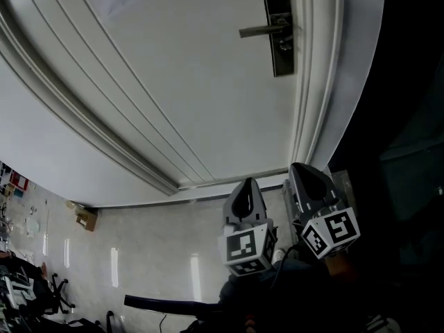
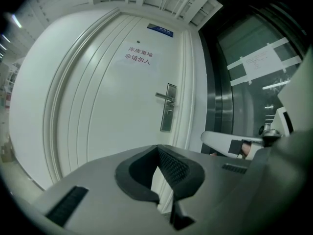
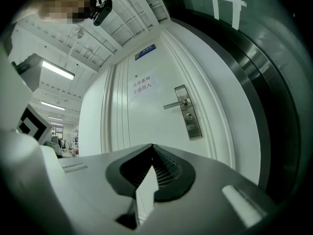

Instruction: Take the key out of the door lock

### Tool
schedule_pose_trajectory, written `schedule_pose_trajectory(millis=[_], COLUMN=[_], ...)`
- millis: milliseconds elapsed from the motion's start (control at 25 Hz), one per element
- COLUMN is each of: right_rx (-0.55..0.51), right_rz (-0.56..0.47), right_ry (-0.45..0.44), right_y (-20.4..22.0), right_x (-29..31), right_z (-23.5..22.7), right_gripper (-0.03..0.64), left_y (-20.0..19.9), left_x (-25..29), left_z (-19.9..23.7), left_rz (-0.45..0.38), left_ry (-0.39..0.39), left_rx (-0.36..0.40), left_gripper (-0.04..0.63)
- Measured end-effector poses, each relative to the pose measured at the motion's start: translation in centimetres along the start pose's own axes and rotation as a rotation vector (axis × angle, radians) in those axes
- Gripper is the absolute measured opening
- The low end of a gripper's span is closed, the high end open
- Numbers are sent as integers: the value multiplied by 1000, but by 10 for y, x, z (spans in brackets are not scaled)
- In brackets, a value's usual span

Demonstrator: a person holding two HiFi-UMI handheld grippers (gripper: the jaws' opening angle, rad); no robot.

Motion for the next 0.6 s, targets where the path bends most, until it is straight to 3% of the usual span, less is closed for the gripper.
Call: schedule_pose_trajectory(millis=[600], right_rx=[-12], right_rz=[-14], right_ry=[36], right_y=[-3], right_x=[69], right_z=[-39], right_gripper=[2], left_y=[-17], left_x=[82], left_z=[18], left_rz=[17], left_ry=[46], left_rx=[-1], left_gripper=[0])
Point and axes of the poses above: the fingertips, and each gripper's own axes: x forward along the fingers, z to its left, y out of its underside, the point moved 2 cm from there along -x, backward along the fingers, and after that the axes turned 8 degrees about z, right-handed, at the moved point
